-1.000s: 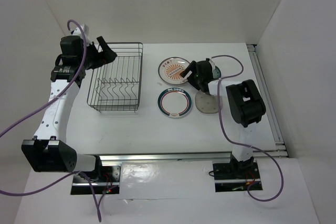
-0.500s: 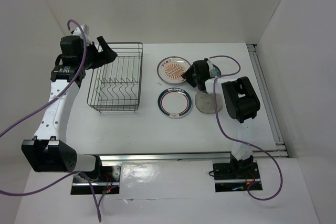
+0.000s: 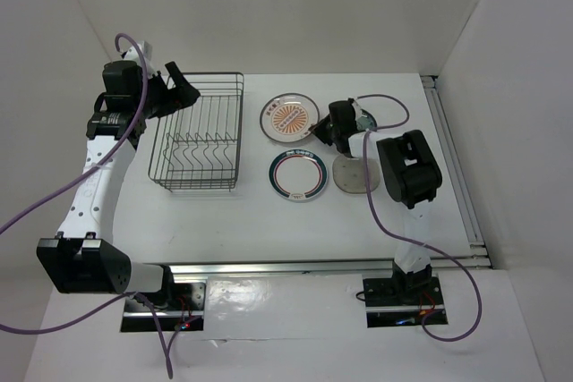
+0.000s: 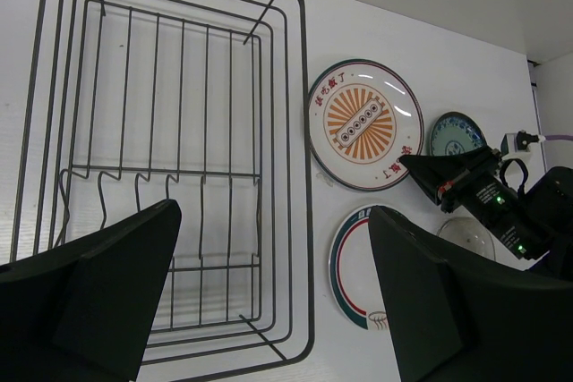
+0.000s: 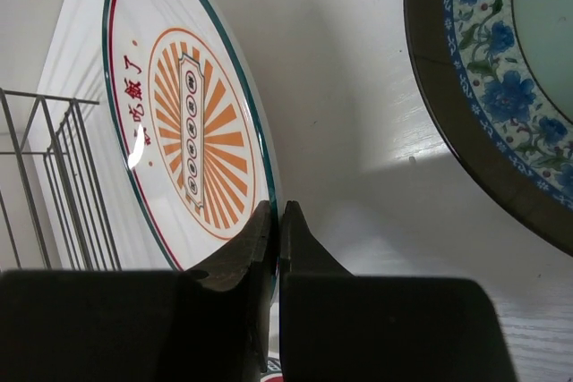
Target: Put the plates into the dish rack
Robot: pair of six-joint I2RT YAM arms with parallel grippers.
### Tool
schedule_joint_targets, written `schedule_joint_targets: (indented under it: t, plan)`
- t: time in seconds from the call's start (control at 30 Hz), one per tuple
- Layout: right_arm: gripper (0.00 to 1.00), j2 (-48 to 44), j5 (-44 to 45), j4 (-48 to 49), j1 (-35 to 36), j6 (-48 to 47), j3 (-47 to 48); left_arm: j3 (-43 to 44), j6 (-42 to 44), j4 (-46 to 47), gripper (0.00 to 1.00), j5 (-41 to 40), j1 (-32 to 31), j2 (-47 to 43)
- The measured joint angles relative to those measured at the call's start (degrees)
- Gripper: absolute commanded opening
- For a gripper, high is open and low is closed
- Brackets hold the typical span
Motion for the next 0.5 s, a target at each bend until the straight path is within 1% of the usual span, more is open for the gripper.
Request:
schedule_joint_targets:
  t: [0.23, 0.5]
  plan:
    - [0.0, -0.74, -0.04, 1.36, 0.0, -0.26, -1.22, 0.0, -0.09, 0.0, 1.0, 0.0, -0.02, 0.0]
    - [0.0, -8.17, 0.04, 3.45, -1.57, -2.01, -7.8, -0.59, -0.24, 0.42, 1.0, 1.53, 0.0, 0.35]
